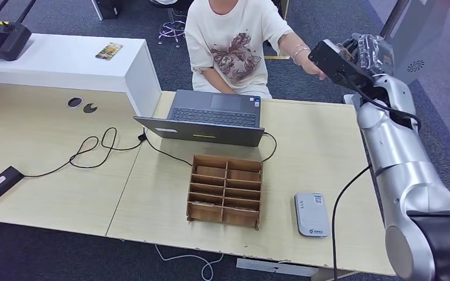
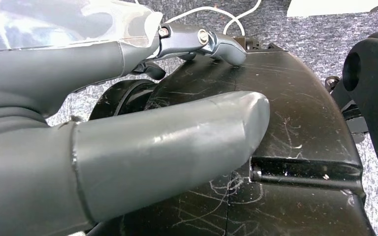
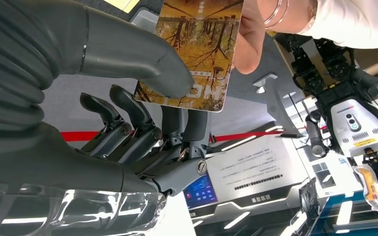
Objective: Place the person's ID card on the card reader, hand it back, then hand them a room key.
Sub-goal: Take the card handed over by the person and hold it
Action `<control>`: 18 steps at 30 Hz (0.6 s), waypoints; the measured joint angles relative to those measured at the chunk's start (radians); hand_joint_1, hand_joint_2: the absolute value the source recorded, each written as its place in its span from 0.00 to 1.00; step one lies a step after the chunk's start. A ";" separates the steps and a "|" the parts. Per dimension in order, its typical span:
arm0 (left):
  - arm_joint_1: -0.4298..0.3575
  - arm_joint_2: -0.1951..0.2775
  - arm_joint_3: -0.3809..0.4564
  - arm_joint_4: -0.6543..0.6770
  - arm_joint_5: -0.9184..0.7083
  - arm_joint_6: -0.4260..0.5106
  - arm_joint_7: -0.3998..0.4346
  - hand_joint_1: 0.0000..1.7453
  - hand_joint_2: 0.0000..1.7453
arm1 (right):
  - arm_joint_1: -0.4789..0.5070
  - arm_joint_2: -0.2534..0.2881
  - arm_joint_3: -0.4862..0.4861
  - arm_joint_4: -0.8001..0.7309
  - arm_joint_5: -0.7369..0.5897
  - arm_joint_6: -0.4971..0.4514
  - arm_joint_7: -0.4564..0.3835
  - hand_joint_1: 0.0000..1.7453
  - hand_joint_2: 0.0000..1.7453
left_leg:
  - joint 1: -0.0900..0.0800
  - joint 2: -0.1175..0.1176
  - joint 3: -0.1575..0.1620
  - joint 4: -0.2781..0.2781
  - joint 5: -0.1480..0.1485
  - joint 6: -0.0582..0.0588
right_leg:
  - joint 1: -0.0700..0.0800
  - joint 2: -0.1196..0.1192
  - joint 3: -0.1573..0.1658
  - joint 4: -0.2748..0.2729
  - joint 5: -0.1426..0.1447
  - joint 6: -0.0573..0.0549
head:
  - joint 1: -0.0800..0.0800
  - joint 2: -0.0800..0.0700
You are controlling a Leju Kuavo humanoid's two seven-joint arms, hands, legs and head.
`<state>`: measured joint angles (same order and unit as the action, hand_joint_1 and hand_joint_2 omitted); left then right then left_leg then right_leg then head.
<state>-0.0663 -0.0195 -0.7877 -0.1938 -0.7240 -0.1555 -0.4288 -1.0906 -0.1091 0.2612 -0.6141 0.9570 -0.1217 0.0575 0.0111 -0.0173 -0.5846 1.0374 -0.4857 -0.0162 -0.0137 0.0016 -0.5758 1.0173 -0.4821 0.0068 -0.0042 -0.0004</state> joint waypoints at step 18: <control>0.005 -0.001 0.000 0.000 0.000 0.019 0.007 0.00 0.00 | -0.002 0.002 -0.046 0.002 -0.150 -0.022 -0.103 1.00 1.00 | 0.000 0.000 0.000 0.000 0.000 0.000 | 0.000 0.000 0.000 0.000 0.000 0.000 | 0.000 0.000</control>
<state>-0.0611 -0.0206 -0.7877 -0.1938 -0.7240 -0.1364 -0.4221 -1.0921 -0.1072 0.2151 -0.6117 0.8070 -0.1434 -0.0450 0.0112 -0.0171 -0.5846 1.0374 -0.4857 -0.0162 -0.0137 0.0017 -0.5761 1.0172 -0.4819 0.0070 -0.0041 -0.0004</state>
